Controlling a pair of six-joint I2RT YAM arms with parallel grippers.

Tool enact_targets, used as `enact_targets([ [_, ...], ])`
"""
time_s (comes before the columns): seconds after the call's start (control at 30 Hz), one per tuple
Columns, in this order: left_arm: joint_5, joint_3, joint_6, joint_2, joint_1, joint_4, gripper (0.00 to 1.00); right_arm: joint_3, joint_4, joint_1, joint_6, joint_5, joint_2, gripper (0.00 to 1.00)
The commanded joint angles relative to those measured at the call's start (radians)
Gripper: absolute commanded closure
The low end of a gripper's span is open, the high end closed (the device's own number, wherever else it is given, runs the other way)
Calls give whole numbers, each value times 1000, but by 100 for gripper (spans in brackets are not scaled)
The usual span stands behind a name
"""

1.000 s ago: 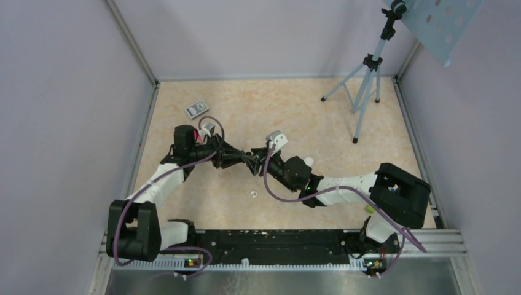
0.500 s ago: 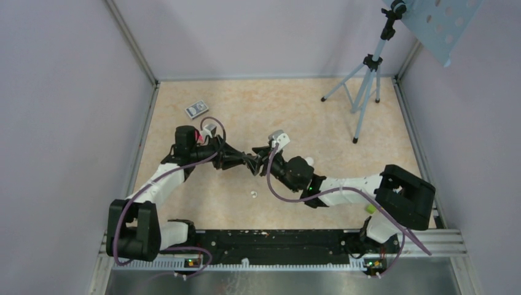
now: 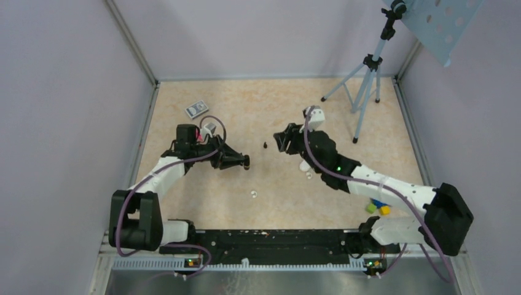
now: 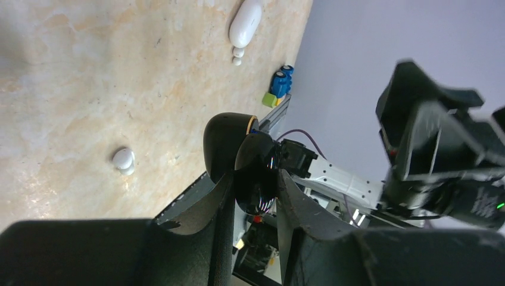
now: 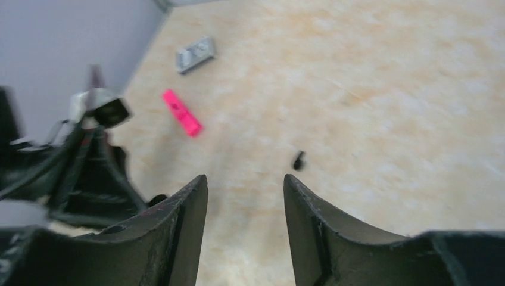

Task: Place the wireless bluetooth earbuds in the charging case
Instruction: Adjust the left earbud at the center of the board.

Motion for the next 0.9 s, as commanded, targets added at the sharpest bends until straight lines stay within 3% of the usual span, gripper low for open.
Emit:
enact_targets([
  [0.0,-40,68,98,-13,7,-11,100,244,-606,-105,170,22,117,53],
  [0.1,-98,80,134,-37,7,-34,100,358,-755,-105,144,65,240,56],
  [0.37,-230,38,152,-170,8,-42,100,457,-670,-98,126,-63,486,55],
  [0.87,-179,26,165,-211,10,-75,100,765,-726,-79,61,0,861,55],
])
